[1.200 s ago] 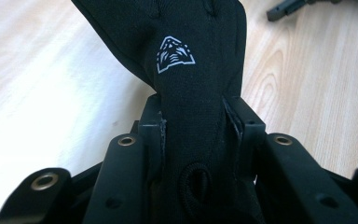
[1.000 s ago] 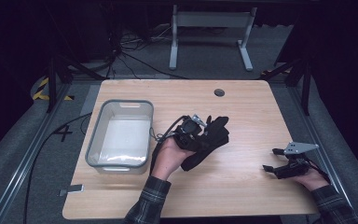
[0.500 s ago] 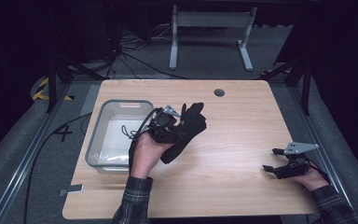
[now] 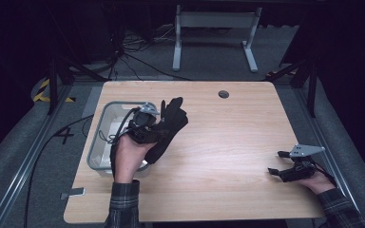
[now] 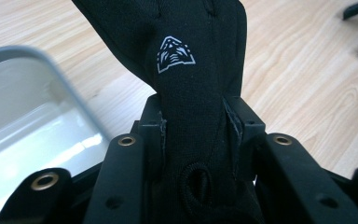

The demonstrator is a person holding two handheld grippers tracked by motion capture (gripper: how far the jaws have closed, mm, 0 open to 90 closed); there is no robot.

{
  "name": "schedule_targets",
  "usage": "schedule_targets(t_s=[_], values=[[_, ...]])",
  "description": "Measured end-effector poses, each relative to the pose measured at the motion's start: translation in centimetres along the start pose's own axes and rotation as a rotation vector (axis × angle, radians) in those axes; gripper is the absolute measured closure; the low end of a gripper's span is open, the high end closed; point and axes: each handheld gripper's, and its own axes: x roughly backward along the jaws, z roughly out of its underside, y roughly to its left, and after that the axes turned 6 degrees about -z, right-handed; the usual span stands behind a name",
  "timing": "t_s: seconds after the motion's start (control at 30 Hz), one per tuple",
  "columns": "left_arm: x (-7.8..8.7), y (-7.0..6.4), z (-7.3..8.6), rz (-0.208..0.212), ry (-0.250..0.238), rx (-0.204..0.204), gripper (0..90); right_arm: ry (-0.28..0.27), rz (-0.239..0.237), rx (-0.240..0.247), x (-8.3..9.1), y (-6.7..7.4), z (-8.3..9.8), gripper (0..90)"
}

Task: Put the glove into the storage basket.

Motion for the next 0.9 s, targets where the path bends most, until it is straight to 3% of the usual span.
schedule_targets(t_s=[0.2, 0.43, 0.8, 0.9], values=[[1.5, 2.2, 1.4, -0.054, -0.014, 0.055, 65.0, 0.000, 0.000, -0.001, 0.0, 0.0, 0.0, 13.5], [2.2, 4.4, 3.0, -0.120, -0.010, 0.113, 65.0, 0.000, 0.001, -0.002, 0.0, 0.0, 0.0, 13.5], [1.9, 7.5, 5.3, -0.191, 0.007, 0.179, 64.9, 0.000, 0.006, -0.006, 0.0, 0.0, 0.0, 13.5], [1.5, 8.1, 5.6, -0.190, 0.021, 0.187, 64.8, -0.001, 0.007, -0.007, 0.0, 0.0, 0.0, 13.5]])
